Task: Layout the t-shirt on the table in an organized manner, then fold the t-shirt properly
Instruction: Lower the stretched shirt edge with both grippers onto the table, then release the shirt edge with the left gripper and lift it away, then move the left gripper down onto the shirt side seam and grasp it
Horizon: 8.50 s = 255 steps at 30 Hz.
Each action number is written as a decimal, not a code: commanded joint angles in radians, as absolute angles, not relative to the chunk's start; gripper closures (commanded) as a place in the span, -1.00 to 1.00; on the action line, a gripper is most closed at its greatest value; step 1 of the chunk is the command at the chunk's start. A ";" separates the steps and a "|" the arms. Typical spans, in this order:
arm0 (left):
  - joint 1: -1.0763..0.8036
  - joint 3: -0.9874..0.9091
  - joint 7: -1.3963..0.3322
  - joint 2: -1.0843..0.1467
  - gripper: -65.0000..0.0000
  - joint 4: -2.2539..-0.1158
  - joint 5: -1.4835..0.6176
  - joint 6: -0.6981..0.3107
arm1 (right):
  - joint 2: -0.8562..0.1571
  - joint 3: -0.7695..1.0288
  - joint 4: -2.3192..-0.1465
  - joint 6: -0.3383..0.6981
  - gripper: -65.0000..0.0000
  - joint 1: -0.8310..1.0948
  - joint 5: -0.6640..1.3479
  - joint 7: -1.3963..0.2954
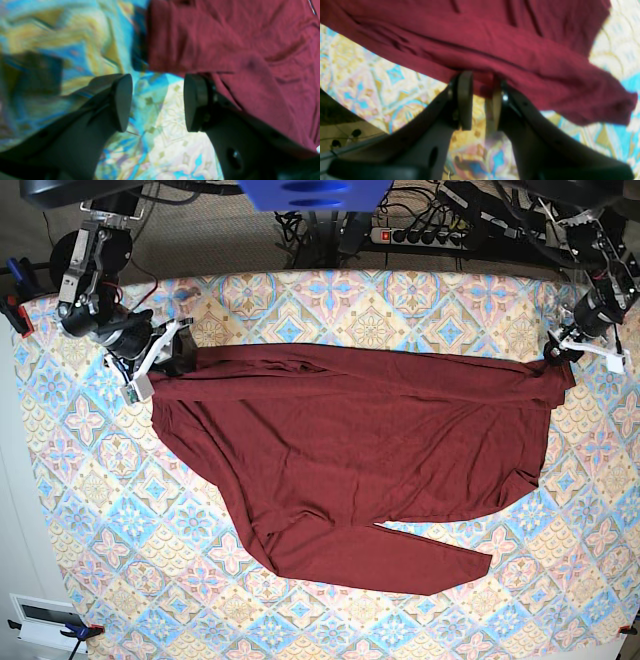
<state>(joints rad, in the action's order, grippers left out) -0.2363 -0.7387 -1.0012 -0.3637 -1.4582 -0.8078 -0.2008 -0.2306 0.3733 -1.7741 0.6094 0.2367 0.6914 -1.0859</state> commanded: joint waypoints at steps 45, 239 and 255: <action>-0.104 -0.656 -0.908 -0.251 1.00 -1.383 -0.694 -0.197 | -0.240 0.564 -1.555 0.615 0.11 0.193 0.812 -1.078; 0.143 -0.432 -0.679 -0.389 0.14 -1.244 -0.280 -0.196 | -0.239 0.783 -1.767 0.564 0.46 0.466 0.978 -1.052; 0.170 -0.432 -0.676 -0.367 0.39 -1.236 -0.280 -0.196 | -0.239 0.782 -1.879 0.565 0.46 0.467 0.978 -1.052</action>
